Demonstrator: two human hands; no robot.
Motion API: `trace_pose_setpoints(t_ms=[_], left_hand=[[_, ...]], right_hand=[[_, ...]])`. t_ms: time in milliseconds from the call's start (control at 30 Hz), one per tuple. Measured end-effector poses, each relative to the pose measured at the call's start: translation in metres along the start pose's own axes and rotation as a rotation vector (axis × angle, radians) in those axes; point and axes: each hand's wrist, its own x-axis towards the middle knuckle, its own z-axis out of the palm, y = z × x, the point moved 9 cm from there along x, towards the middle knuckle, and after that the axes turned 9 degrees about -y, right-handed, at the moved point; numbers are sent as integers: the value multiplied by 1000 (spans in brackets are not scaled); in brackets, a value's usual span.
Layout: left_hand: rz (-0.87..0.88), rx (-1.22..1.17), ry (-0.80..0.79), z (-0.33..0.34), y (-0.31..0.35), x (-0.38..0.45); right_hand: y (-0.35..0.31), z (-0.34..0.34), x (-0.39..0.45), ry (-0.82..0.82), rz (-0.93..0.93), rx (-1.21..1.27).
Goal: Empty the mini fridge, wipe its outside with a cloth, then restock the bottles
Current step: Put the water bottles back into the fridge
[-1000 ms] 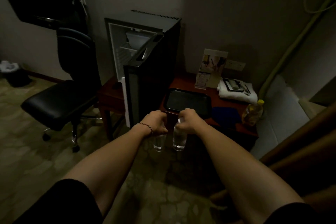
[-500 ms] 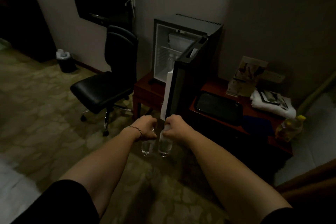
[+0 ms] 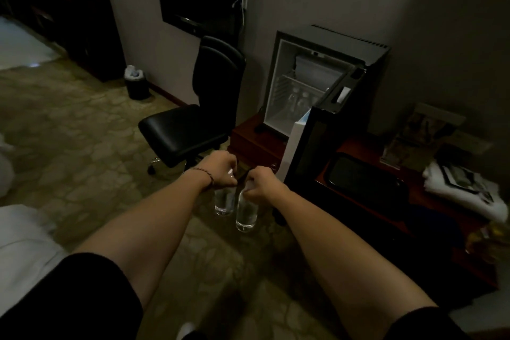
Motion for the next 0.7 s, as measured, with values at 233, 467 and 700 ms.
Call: trace_pose_setpoints(t_ms=[233, 467, 700], left_hand=[[91, 17, -57, -31, -46, 72], [179, 66, -68, -76, -79, 153], [241, 99, -102, -96, -83, 243]], right_hand=[[-4, -44, 72, 105, 42, 160], [-2, -103, 153, 326, 164, 122], [21, -146, 222, 411, 239, 151]])
